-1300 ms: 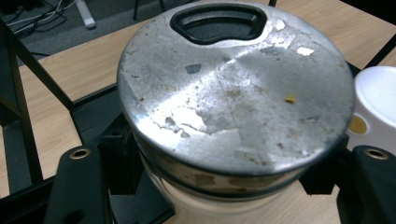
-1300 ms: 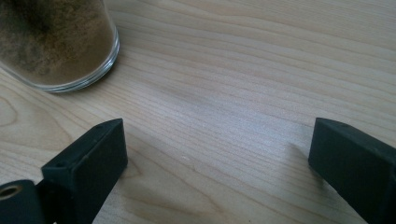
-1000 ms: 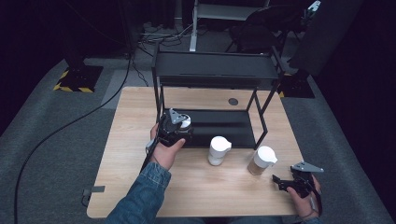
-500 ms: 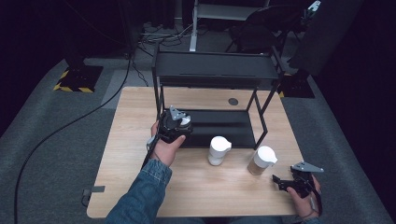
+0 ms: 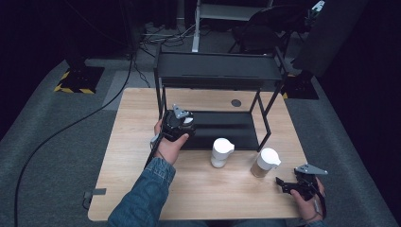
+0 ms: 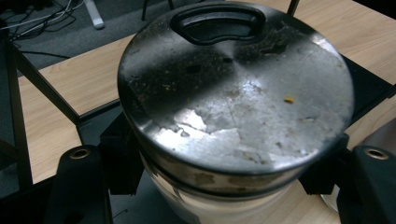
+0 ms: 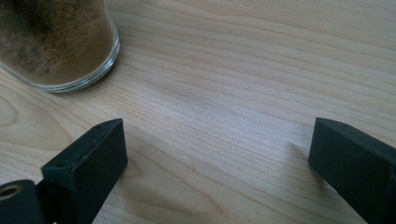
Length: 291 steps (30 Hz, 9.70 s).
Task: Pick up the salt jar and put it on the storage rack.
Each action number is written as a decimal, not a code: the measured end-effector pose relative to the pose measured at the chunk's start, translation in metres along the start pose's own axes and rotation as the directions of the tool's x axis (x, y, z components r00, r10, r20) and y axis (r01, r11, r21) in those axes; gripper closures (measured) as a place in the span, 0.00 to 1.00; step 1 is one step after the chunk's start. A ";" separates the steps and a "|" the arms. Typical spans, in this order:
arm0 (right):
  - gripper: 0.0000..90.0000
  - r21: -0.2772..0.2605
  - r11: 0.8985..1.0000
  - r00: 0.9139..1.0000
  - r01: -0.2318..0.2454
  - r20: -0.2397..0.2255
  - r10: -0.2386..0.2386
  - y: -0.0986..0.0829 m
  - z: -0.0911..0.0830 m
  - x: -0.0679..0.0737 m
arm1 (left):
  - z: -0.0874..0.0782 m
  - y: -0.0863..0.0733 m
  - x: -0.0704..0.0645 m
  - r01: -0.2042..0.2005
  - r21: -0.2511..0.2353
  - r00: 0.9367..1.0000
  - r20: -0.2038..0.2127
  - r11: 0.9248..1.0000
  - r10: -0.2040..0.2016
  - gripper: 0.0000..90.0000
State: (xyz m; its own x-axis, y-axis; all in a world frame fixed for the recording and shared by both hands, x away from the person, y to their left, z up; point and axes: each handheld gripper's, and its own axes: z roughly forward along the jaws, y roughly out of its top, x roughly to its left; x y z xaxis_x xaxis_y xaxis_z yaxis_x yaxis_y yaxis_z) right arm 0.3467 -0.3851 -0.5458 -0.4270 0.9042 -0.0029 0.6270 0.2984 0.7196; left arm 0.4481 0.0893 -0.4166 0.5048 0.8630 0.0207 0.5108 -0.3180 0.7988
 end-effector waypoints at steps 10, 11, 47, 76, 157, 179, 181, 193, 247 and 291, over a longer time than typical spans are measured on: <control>0.05 0.000 1.000 1.000 0.000 0.000 0.000 0.000 0.000 0.000 | 0.010 -0.001 0.004 0.007 0.014 1.000 -0.009 1.000 -0.006 0.33; 0.05 0.000 1.000 1.000 0.000 0.000 0.000 0.000 0.000 0.000 | 0.011 -0.001 0.004 0.007 0.016 1.000 -0.011 1.000 -0.007 0.33; 0.05 0.000 1.000 1.000 0.001 -0.001 -0.001 0.000 0.000 0.000 | 0.049 -0.010 0.009 0.009 0.059 1.000 -0.027 0.998 -0.008 0.33; 0.05 0.000 1.000 1.000 0.001 -0.001 -0.001 0.000 0.000 0.000 | 0.067 -0.017 0.015 0.021 0.072 1.000 -0.021 0.997 -0.020 0.33; 0.05 0.000 1.000 1.000 0.001 -0.001 -0.001 0.000 0.000 0.000 | 0.032 -0.005 0.010 0.028 -0.066 1.000 -0.009 0.997 -0.029 0.17; 0.05 0.000 1.000 1.000 0.001 0.000 -0.001 0.000 0.000 0.000 | -0.013 -0.010 0.008 0.032 -0.118 0.999 -0.006 0.992 -0.033 0.17; 0.05 0.000 1.000 1.000 0.001 0.000 -0.001 0.000 0.000 0.000 | -0.017 -0.012 0.009 0.030 -0.117 0.999 -0.008 0.993 -0.031 0.17; 0.05 0.000 1.000 1.000 0.000 0.001 0.000 0.000 0.000 0.000 | -0.043 -0.025 0.017 0.037 -0.130 0.999 -0.019 0.991 -0.039 0.17; 0.05 0.000 1.000 1.000 -0.001 0.002 0.001 0.000 0.000 0.000 | -0.087 -0.093 0.036 0.061 -0.094 0.996 -0.054 0.994 -0.067 0.17; 0.05 0.000 1.000 1.000 0.013 -0.009 -0.013 0.001 0.000 0.000 | -0.065 -0.163 0.028 0.096 0.043 0.992 -0.081 0.994 -0.093 0.17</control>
State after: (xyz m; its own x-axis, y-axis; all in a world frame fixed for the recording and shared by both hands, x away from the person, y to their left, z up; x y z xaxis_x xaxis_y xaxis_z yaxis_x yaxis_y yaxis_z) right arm 0.3475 -0.3852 -0.5456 -0.4410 0.8975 -0.0063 0.6212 0.3103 0.7197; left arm 0.3335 0.1915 -0.5072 0.3971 0.9178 -0.0045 0.5864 -0.2500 0.7705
